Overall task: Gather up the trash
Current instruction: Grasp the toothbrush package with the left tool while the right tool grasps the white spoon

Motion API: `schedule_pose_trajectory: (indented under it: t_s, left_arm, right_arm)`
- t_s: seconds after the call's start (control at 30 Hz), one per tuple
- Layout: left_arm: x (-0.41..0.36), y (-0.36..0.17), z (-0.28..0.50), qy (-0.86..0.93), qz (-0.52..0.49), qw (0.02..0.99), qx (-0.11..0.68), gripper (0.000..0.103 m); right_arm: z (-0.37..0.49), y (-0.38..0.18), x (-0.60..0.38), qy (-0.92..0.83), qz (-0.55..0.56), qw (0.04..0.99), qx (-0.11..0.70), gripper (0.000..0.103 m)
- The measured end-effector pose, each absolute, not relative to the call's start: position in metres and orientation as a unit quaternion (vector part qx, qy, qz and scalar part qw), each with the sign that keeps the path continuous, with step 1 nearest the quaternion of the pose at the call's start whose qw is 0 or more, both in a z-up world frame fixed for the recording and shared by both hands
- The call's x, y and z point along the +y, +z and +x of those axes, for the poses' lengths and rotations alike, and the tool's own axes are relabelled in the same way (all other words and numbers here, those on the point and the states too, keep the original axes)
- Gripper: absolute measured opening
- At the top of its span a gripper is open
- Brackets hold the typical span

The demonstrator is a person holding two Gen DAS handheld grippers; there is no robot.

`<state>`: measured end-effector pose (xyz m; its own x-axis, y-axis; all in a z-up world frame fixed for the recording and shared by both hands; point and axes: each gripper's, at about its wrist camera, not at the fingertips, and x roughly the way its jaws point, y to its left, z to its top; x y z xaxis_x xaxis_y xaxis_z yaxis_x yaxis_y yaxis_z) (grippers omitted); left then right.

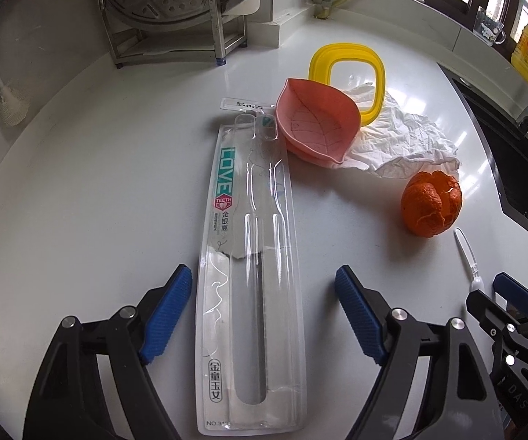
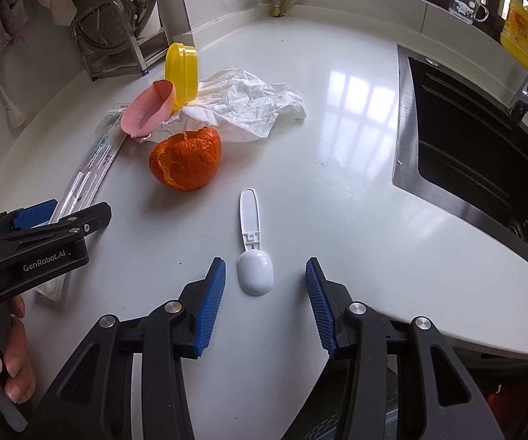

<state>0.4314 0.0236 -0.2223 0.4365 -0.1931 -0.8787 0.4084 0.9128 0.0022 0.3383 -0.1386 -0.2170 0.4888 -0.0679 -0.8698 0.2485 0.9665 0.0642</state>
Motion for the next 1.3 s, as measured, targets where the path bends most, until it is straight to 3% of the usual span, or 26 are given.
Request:
schedule_pose_trajectory:
  t_s: [0.03,0.1,0.3,0.4,0.43,0.9,0.97,1.0,1.2,1.23,1.3]
  left_arm:
    - [0.023,-0.221,0.43,-0.181,0.108,0.841,0.498,0.067]
    - [0.023,-0.22,0.429,-0.183,0.108,0.842,0.496,0.054]
    - [0.028,-0.219,0.426,-0.185,0.1,0.84,0.5,0.051]
    - [0.034,-0.217,0.423,-0.186,0.089,0.838,0.505,0.051]
    - [0.036,-0.216,0.422,-0.185,0.087,0.838,0.506,0.051]
    - [0.059,-0.196,0.4,-0.184,0.069,0.842,0.502,0.051]
    - [0.058,-0.194,0.399,-0.187,0.068,0.842,0.502,0.051]
    - [0.058,-0.193,0.398,-0.19,0.067,0.842,0.501,0.051]
    - [0.056,-0.189,0.395,-0.196,0.068,0.843,0.496,0.051]
    - [0.056,-0.189,0.395,-0.196,0.067,0.843,0.495,0.051]
    - [0.057,-0.188,0.395,-0.195,0.066,0.844,0.495,0.051]
  right_arm:
    - [0.34,-0.217,-0.135,-0.091,0.078,0.859,0.498,0.039]
    - [0.342,-0.216,-0.129,-0.08,0.056,0.862,0.498,0.018]
    - [0.339,-0.213,-0.135,-0.058,0.092,0.862,0.495,0.017]
    - [0.337,-0.206,-0.139,-0.052,0.106,0.864,0.489,0.01]
    - [0.337,-0.204,-0.14,-0.048,0.112,0.863,0.491,0.001]
    - [0.341,-0.206,-0.148,-0.041,0.147,0.853,0.499,0.002]
    - [0.349,-0.208,-0.145,-0.042,0.139,0.849,0.508,0.023]
    - [0.351,-0.209,-0.145,-0.045,0.137,0.849,0.508,0.025]
    - [0.362,-0.213,-0.135,-0.052,0.096,0.851,0.513,0.024]
    - [0.364,-0.214,-0.133,-0.044,0.09,0.851,0.516,0.011]
    - [0.365,-0.213,-0.133,-0.032,0.095,0.85,0.518,0.01]
